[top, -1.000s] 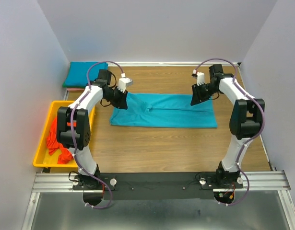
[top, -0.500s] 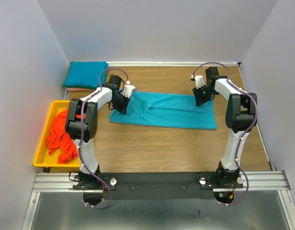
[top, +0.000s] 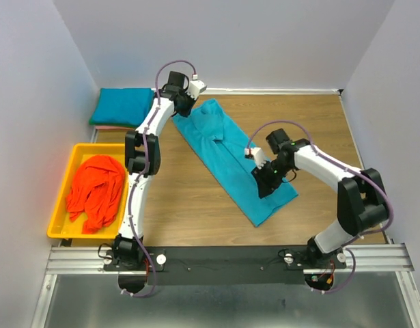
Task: Fold and stack the t-shirts
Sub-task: Fold the tshirt
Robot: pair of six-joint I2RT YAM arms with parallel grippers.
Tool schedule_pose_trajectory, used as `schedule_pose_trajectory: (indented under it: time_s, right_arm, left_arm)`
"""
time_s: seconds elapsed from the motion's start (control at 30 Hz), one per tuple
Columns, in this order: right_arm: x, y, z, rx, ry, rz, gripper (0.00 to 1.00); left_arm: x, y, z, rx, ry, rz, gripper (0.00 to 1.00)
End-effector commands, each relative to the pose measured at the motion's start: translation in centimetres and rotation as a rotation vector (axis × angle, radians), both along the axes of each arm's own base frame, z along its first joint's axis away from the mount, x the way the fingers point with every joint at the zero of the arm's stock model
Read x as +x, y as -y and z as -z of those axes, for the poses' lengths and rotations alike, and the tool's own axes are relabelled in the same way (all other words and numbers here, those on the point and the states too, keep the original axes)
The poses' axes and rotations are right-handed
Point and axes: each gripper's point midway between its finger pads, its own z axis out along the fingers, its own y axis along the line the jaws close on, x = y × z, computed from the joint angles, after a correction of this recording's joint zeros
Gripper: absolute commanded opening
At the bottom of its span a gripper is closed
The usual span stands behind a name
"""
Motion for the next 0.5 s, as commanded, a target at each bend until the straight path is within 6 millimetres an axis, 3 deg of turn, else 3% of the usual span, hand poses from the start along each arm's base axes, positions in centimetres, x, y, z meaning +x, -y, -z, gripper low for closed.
schedule_pose_trajectory:
  time_s: [0.0,0.07,0.13,0.17,0.23,0.27,0.37,0.47]
  right_arm:
    - [1.6,-2.6,-5.5,0.154,0.011,0.079,0.43]
    - [3.1,-2.4,-6.0,0.148,0.077,0.044,0.44]
    - [4.1,-2.0,-5.3,0.109,0.101,0.041,0.44]
    - [4.6,-1.4,-4.7,0.066,0.114,0.046,0.42]
    - [5.5,-0.9,-3.1,0.027,0.114,0.042,0.4]
    - [5.9,-0.4,-2.4,-0.007,0.118,0.049,0.4]
    - [6.7,0.8,-0.3,-0.088,0.122,0.033,0.38]
    - [7.0,2.0,1.4,-0.162,0.114,0.01,0.34]
  left_arm:
    - [1.0,1.1,-8.2,-0.076,0.139,0.007,0.15]
    - [-1.2,2.1,-9.8,-0.122,0.143,0.029,0.16]
    - [-3.5,2.9,-9.6,-0.154,0.09,0.045,0.16]
    - [-5.7,3.8,-9.0,-0.174,0.037,0.067,0.16]
    - [-8.1,4.7,-7.9,-0.203,-0.042,0.065,0.15]
    - [-10.0,5.3,-6.0,-0.209,-0.112,0.074,0.14]
    - [-13.0,6.9,-4.9,-0.23,-0.185,0.093,0.14]
    - [-15.9,7.6,-1.7,-0.209,-0.277,0.095,0.13]
